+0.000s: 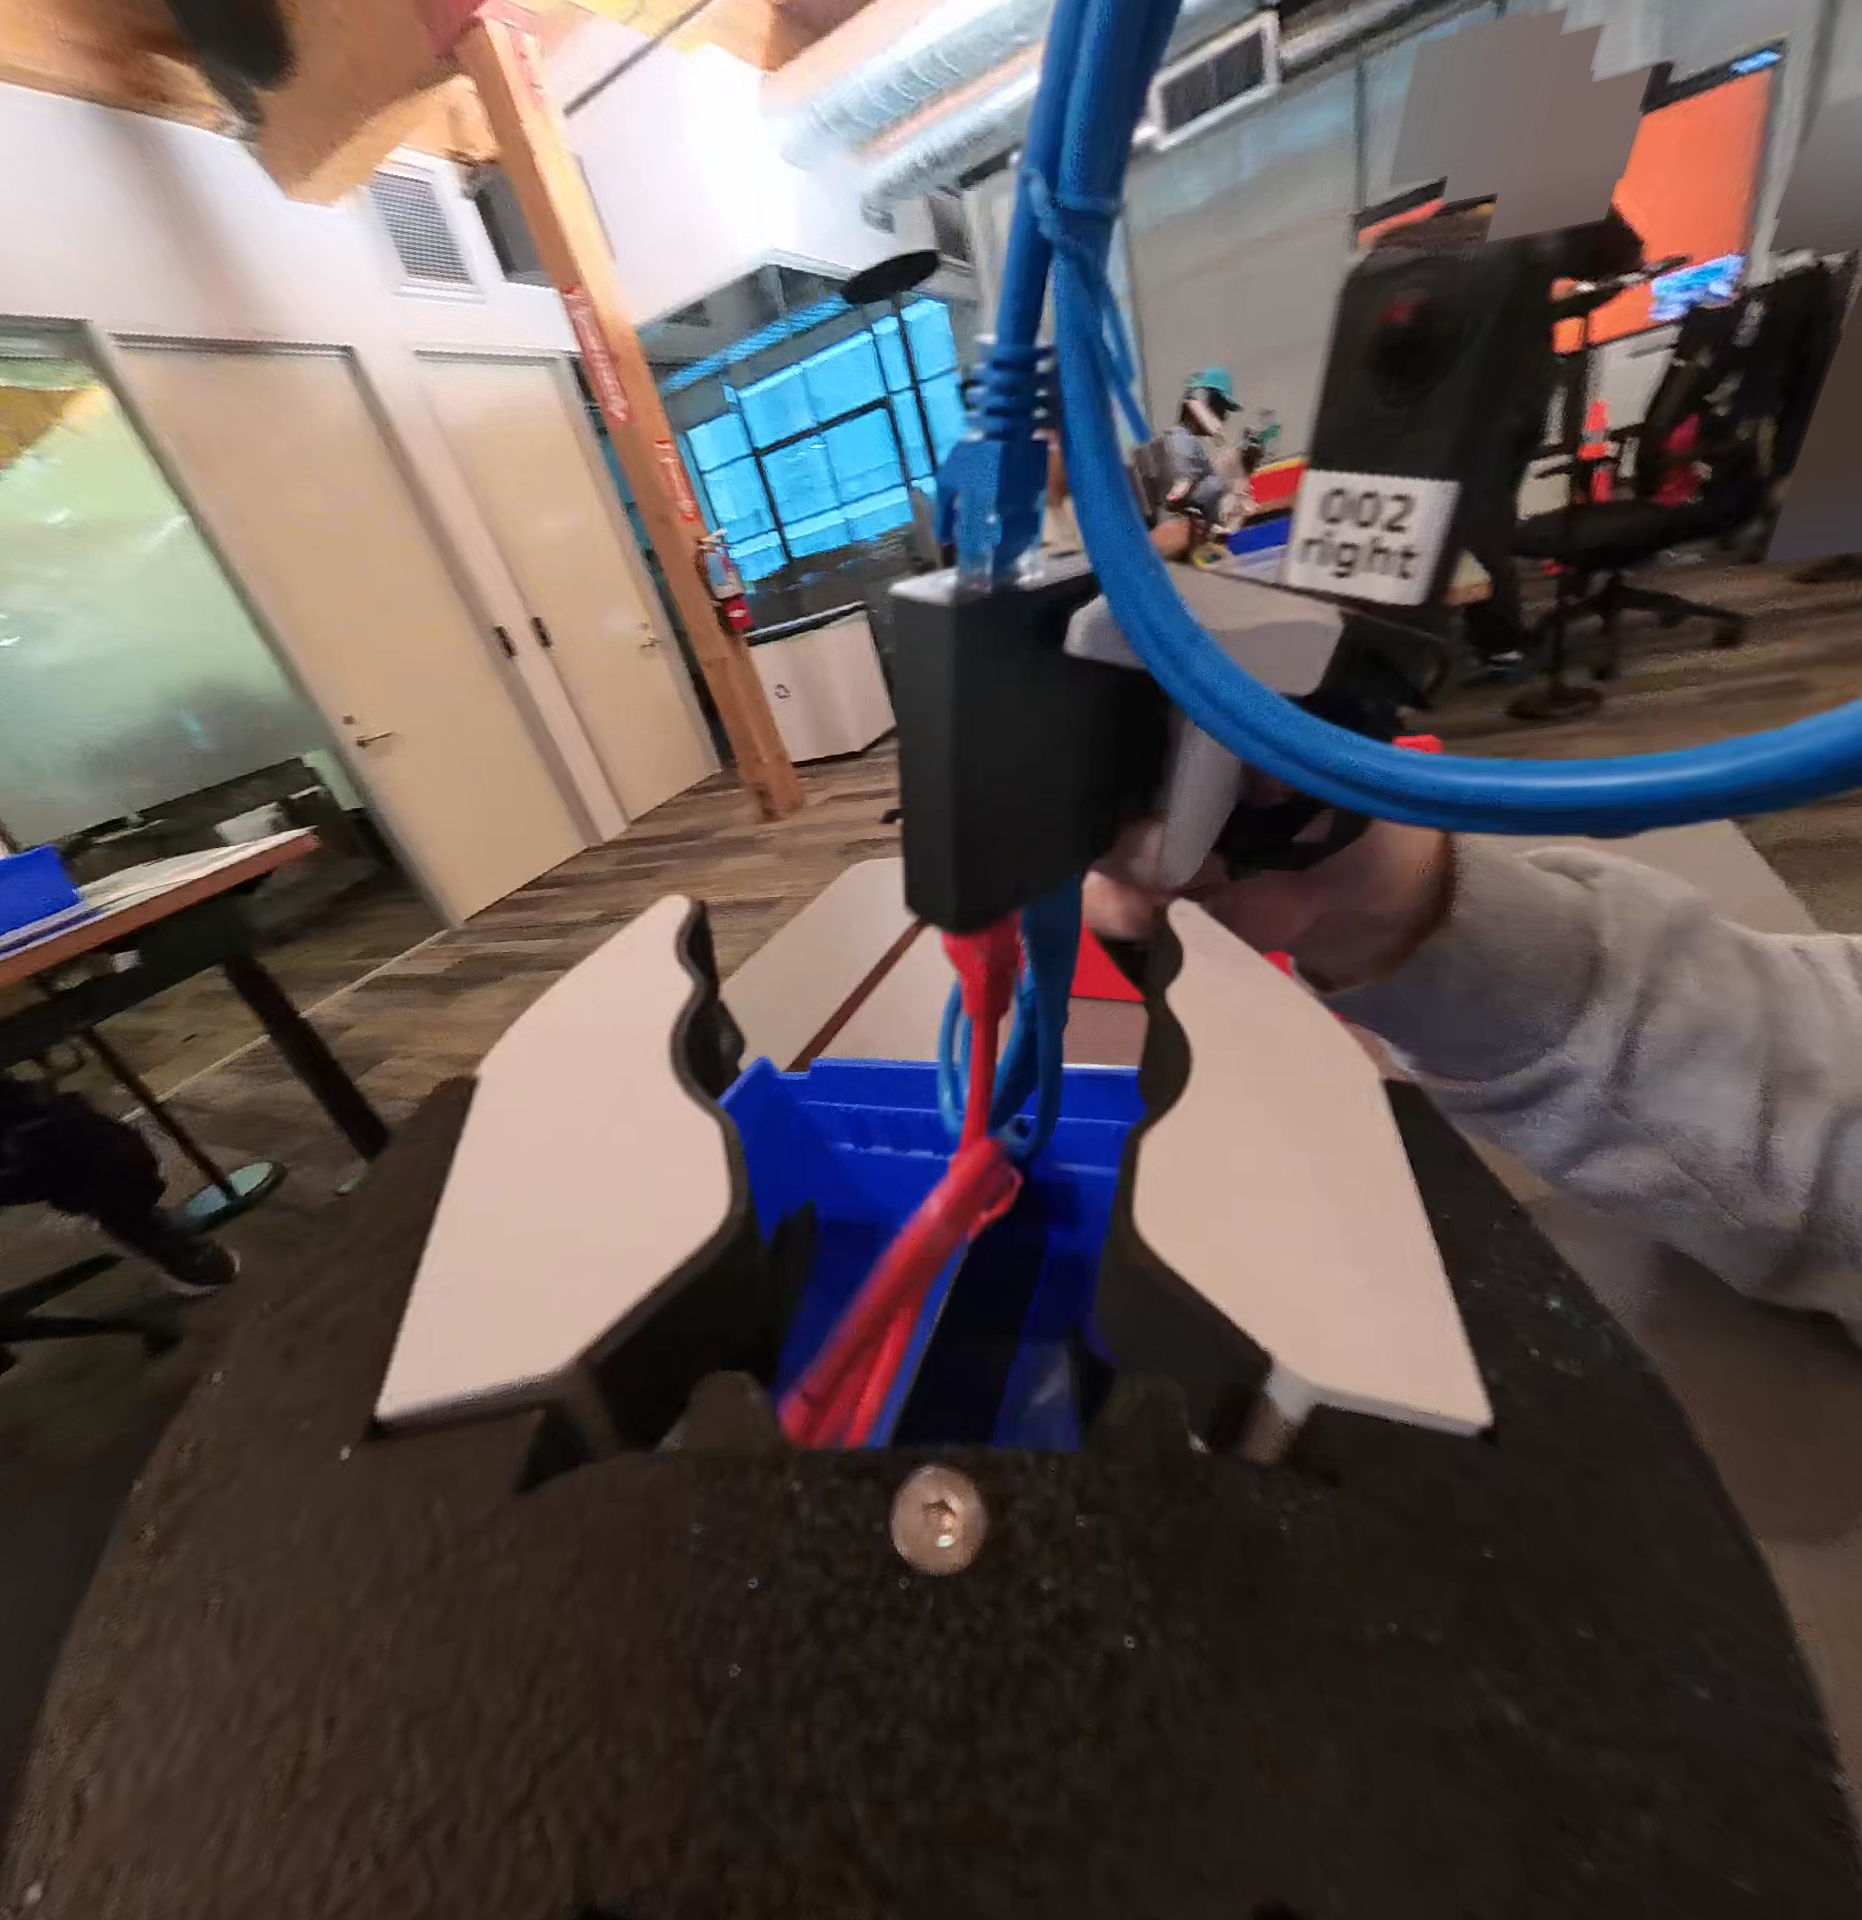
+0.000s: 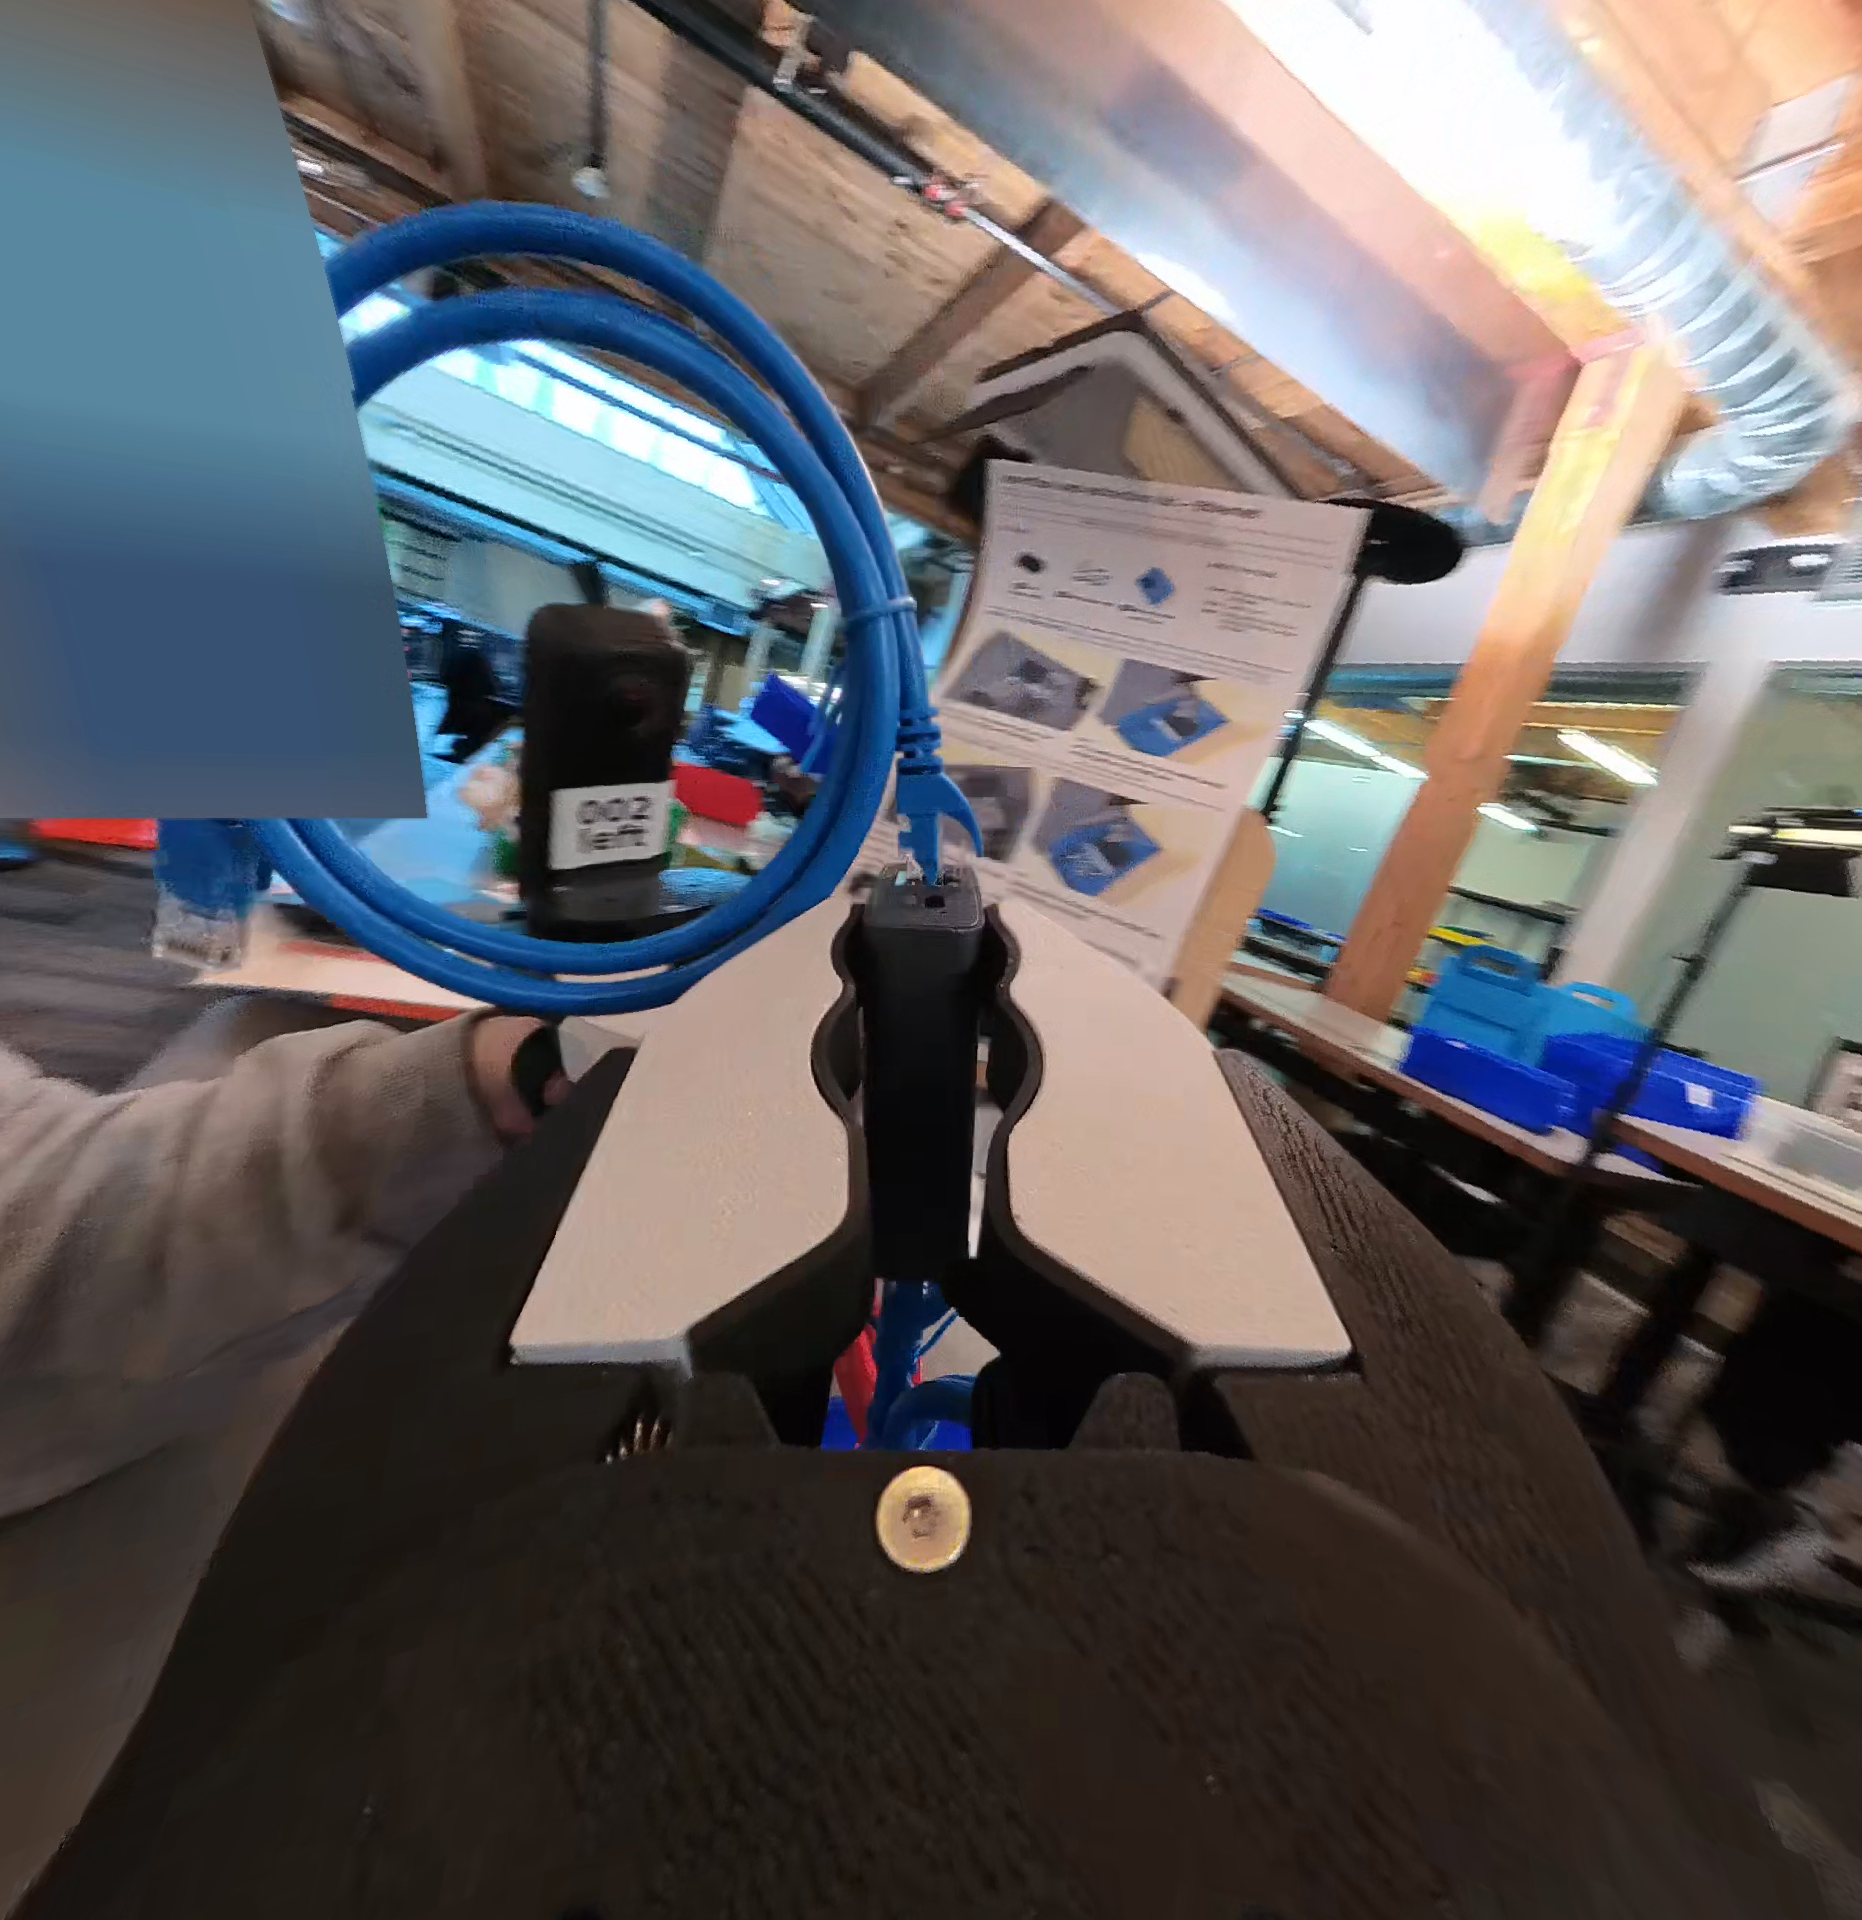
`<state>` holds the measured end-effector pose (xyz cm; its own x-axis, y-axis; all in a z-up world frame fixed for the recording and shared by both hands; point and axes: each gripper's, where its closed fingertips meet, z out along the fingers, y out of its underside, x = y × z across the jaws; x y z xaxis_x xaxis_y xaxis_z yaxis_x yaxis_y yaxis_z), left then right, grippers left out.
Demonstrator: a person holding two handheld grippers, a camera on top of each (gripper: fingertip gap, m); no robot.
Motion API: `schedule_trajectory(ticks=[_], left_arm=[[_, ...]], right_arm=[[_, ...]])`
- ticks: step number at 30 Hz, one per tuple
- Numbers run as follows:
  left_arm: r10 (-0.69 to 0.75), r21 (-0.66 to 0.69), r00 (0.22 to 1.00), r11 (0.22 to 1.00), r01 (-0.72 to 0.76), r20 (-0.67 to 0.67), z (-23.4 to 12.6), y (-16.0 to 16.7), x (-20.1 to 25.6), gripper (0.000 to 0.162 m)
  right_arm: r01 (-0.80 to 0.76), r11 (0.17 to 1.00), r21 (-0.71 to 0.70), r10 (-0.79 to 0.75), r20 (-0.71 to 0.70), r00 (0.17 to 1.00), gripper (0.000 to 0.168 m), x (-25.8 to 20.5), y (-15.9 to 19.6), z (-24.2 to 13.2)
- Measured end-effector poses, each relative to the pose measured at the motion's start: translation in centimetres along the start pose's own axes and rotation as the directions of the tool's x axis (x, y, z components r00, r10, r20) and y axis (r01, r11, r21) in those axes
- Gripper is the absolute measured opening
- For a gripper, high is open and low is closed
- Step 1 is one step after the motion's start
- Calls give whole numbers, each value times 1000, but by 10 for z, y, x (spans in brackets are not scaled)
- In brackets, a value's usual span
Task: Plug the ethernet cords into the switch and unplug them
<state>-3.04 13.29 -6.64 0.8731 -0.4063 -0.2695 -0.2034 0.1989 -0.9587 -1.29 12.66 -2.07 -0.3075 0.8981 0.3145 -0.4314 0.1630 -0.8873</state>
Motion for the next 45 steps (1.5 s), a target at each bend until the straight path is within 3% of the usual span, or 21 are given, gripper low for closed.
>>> schedule_trajectory(ticks=[2, 7, 10, 12, 14, 17, 19, 22, 25, 28, 31, 33, 36, 40, 45], left_arm=[[52, -4, 997, 999, -53, -62, 3, 0, 15, 76], [222, 18, 963, 975, -222, -152, 4, -1, 43, 36], [238, 8, 949, 970, -241, -207, 1, 0, 50, 29], [251, -20, 952, 966, -258, -173, 2, 1, 44, 26], [333, -84, 942, 938, -336, -48, 3, 5, 26, 22], [578, -376, 803, 784, -494, 149, -6, 23, -17, 21], [695, -540, 690, 667, -513, 202, -15, 32, -41, 21], [742, -654, 636, 592, -471, 214, -22, 44, -58, 21], [749, -706, 634, 555, -440, 194, -24, 54, -63, 21], [765, -754, 629, 493, -435, 138, -25, 65, -63, 21], [775, -793, 624, 442, -420, 102, -26, 74, -65, 21], [778, -811, 622, 419, -409, 88, -27, 79, -67, 21], [771, -820, 631, 411, -398, 80, -29, 82, -68, 20], [751, -810, 655, 432, -396, 80, -26, 80, -62, 21], [761, -821, 647, 398, -410, 45, -25, 81, -58, 21]], right_arm=[[-33, 999, 0, 33, 105, 994, 19, -17, 1, 4], [-33, 998, -56, 48, 291, 955, 19, -49, 10, 5], [-11, 998, -61, 31, 336, 941, 19, -57, 10, 2], [13, 997, -72, 10, 298, 954, 21, -52, 11, 3], [30, 992, -124, -3, 213, 977, 29, -37, 17, 2], [91, 956, -279, -99, -14, 995, 33, 4, 31, -8], [124, 903, -411, -208, -167, 964, 32, 33, 37, -23], [184, 817, -547, -376, -263, 889, 32, 49, 28, -43], [277, 762, -586, -453, -176, 874, 35, 24, 16, -40], [411, 622, -666, -576, -34, 817, 36, 1, 23, -33], [482, 507, -714, -601, 107, 792, 51, -23, 39, -25], [516, 474, -713, -667, 92, 740, 50, -25, 27, -23], [516, 503, -693, -659, 78, 748, 46, -32, 20, -21], [524, 305, -795, -698, 187, 691, 46, -9, 62, -27], [545, 218, -810, -750, 218, 624, 42, 8, 85, -15]])
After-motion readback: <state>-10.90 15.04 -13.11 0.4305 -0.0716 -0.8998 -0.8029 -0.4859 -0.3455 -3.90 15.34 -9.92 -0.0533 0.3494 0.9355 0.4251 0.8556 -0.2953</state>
